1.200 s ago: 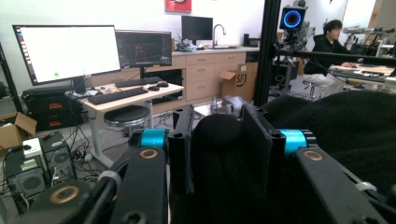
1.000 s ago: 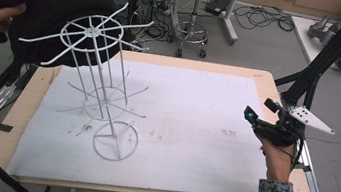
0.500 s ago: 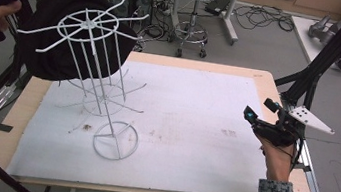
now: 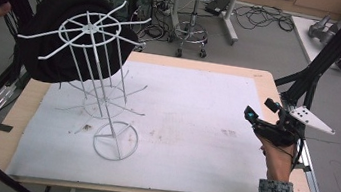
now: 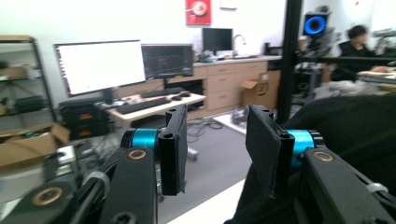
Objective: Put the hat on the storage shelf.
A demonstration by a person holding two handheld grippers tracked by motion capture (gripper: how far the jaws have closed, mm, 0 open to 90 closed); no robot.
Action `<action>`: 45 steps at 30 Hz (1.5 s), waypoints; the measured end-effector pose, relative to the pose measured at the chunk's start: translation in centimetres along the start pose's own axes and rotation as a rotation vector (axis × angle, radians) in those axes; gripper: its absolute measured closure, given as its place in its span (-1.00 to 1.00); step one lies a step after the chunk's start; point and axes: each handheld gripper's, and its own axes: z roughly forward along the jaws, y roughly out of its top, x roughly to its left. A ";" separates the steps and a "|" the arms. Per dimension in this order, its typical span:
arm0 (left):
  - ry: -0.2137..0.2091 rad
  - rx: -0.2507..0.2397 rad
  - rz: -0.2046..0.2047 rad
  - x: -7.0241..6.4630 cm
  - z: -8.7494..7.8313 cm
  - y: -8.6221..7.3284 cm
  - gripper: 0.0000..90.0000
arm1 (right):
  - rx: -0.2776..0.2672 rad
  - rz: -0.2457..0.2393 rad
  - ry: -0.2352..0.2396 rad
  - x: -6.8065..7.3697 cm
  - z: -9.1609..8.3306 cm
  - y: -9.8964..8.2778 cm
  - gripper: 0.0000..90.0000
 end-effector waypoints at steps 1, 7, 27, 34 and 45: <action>0.014 0.000 0.003 0.1 -0.2 -0.2 0.28 | -0.001 0.000 -0.002 0.0 0.0 0.0 -0.77; 0.104 -0.007 0.009 0.9 -1.7 -1.5 0.24 | 0.002 0.000 -0.001 -0.1 0.0 0.0 -0.76; 0.306 0.004 -0.092 3.1 -5.6 -8.0 -0.12 | 0.002 0.003 -0.002 -0.1 0.1 0.0 -0.77; 0.341 0.020 -0.127 3.1 -6.7 -11.0 -0.23 | -0.003 0.003 -0.003 -0.1 0.0 0.0 -0.77; 0.349 0.097 -0.058 0.1 -6.8 -15.8 -0.36 | -0.003 -0.004 -0.005 0.1 0.0 0.1 -0.76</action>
